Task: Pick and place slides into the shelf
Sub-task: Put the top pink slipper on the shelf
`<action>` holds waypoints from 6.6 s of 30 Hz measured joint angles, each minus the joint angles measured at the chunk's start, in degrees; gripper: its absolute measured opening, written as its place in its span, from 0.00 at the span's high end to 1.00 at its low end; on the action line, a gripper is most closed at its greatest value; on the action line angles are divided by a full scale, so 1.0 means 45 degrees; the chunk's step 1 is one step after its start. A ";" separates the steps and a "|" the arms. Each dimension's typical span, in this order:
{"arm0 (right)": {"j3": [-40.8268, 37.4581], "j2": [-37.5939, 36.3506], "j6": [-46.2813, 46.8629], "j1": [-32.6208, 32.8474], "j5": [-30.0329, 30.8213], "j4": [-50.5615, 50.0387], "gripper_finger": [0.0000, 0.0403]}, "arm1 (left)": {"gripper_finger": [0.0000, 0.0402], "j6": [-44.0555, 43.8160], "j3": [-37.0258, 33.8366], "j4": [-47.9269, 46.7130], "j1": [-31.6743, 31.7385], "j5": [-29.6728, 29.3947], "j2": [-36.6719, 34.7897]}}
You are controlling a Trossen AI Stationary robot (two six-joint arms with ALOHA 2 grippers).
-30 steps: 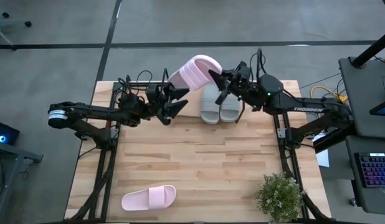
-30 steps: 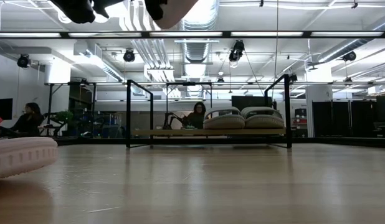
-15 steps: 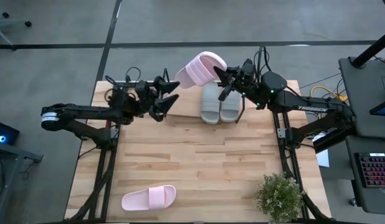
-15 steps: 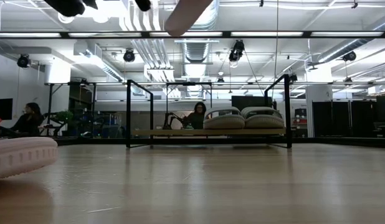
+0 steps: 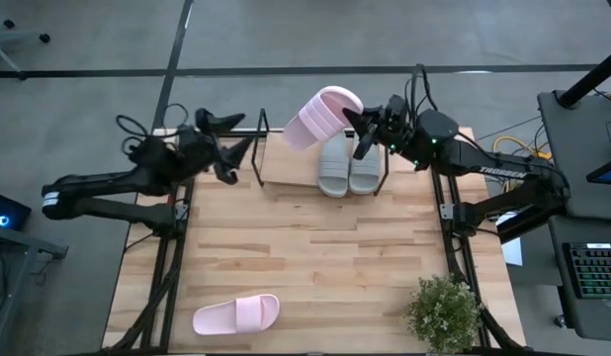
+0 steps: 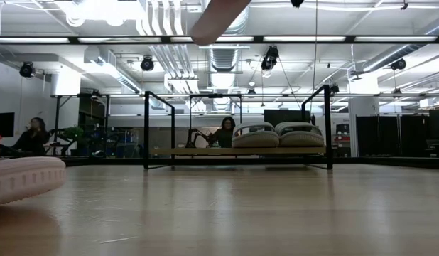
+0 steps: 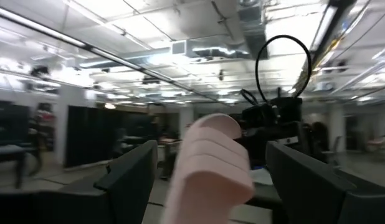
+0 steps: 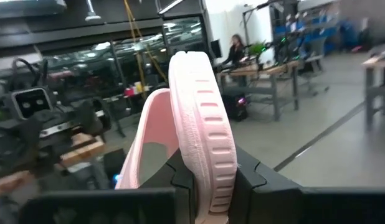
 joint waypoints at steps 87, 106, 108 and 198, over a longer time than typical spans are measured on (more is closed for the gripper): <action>0.0015 0.3477 1.1844 -0.5451 -1.2721 0.1506 0.91 | 0.41 1.6361 0.4604 -0.2973 -0.2642 -0.9114 0.6528; 0.0029 0.3404 1.2564 -0.4605 -1.2857 0.2183 0.91 | 0.42 1.6434 0.4572 -0.2873 -0.2634 -0.9503 0.6537; 0.0015 0.3444 1.2522 -0.4555 -1.3006 0.2028 0.91 | 0.42 1.6394 0.4613 -0.2709 -0.2584 -0.9590 0.6525; 0.0019 0.3413 1.0409 -0.4990 -1.2150 0.3191 0.50 | 1.00 1.7387 0.4842 -0.1490 -0.2603 -1.1328 0.6931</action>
